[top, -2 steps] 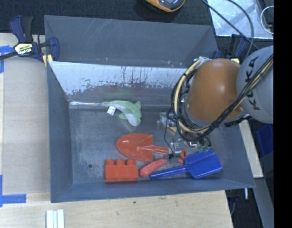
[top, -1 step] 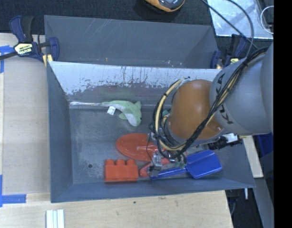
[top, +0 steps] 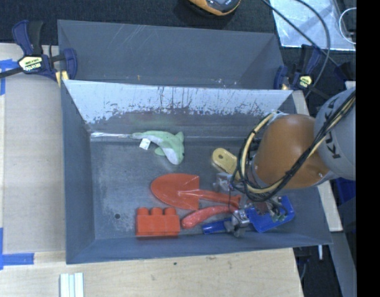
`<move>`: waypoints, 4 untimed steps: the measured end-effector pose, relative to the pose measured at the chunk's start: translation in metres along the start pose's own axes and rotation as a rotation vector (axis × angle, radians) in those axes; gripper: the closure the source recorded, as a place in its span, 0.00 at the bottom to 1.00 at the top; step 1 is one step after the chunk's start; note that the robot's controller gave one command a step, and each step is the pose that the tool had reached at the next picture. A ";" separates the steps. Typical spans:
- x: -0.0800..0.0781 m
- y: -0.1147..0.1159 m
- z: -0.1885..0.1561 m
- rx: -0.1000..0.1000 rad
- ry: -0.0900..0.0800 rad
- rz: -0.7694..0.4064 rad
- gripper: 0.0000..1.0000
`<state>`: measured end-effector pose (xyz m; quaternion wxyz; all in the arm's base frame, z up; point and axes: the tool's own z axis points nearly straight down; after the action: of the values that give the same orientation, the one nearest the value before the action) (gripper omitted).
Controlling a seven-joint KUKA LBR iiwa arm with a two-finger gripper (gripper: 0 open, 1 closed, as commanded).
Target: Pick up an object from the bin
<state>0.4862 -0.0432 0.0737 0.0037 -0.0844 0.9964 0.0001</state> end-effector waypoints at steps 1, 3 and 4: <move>-0.053 0.022 0.002 0.001 0.001 0.406 1.00; -0.053 0.022 0.000 0.000 0.000 0.406 1.00; -0.053 0.022 -0.005 0.001 0.000 0.406 1.00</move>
Offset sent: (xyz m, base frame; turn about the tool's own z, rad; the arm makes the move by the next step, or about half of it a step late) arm 0.0000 0.0000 0.0000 0.0000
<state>0.5347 -0.0129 0.0795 0.0036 0.1182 0.9930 0.0005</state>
